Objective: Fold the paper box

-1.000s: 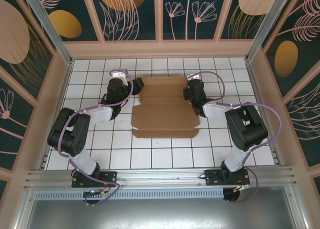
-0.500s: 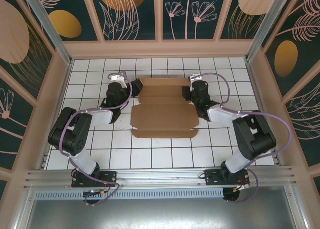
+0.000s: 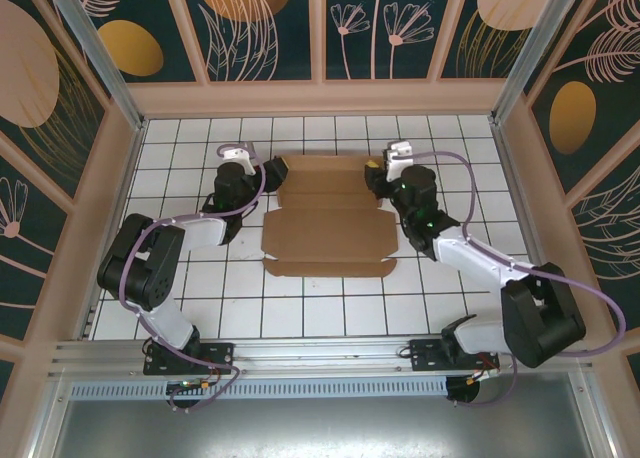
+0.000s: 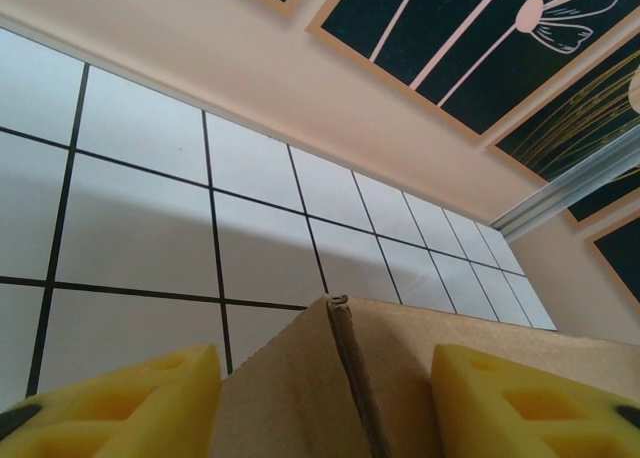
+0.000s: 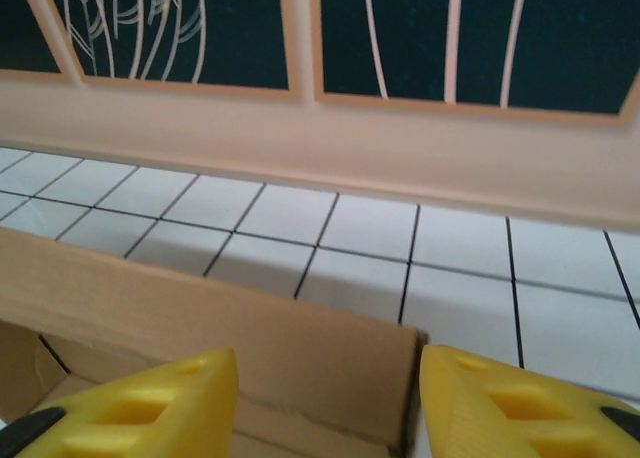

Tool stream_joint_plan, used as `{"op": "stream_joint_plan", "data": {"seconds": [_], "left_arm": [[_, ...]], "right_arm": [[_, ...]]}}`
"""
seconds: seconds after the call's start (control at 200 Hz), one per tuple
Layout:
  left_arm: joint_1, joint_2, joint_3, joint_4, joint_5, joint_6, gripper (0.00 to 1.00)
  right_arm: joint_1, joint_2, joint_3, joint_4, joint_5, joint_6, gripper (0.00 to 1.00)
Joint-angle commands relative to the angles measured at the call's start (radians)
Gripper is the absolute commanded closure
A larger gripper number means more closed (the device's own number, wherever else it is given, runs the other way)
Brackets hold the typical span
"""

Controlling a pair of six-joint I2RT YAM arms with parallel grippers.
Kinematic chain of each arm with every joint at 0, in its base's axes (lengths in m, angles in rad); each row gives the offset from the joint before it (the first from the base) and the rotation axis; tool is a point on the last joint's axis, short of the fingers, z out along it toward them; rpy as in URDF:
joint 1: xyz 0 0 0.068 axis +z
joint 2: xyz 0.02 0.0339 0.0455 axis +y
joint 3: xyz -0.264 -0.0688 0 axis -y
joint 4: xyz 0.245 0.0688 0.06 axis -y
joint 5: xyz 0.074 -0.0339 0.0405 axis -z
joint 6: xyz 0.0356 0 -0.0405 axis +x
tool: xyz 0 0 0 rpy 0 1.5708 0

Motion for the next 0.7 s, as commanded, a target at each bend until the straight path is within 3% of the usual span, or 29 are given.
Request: {"op": "stream_joint_plan", "data": {"seconds": [0.0, 0.185, 0.36, 0.48, 0.696], "left_arm": [[0.006, -0.057, 0.038, -0.193, -0.029, 0.039, 0.38], [0.007, -0.23, 0.115, -0.342, -0.039, 0.133, 0.33], [0.006, -0.356, 0.182, -0.547, -0.146, 0.23, 0.32], [0.008, -0.465, 0.113, -0.531, -0.27, 0.229, 0.31], [0.007, -0.536, 0.084, -0.531, -0.27, 0.24, 0.31]], "right_arm": [[0.06, 0.052, 0.094, -0.026, 0.042, -0.213, 0.47], [0.14, 0.136, 0.222, -0.101, 0.05, -0.524, 0.36], [0.209, 0.24, 0.286, -0.128, 0.068, -0.79, 0.27], [0.225, 0.33, 0.36, -0.193, 0.076, -0.862, 0.25], [0.229, 0.457, 0.454, -0.153, 0.18, -0.901, 0.26]]}}
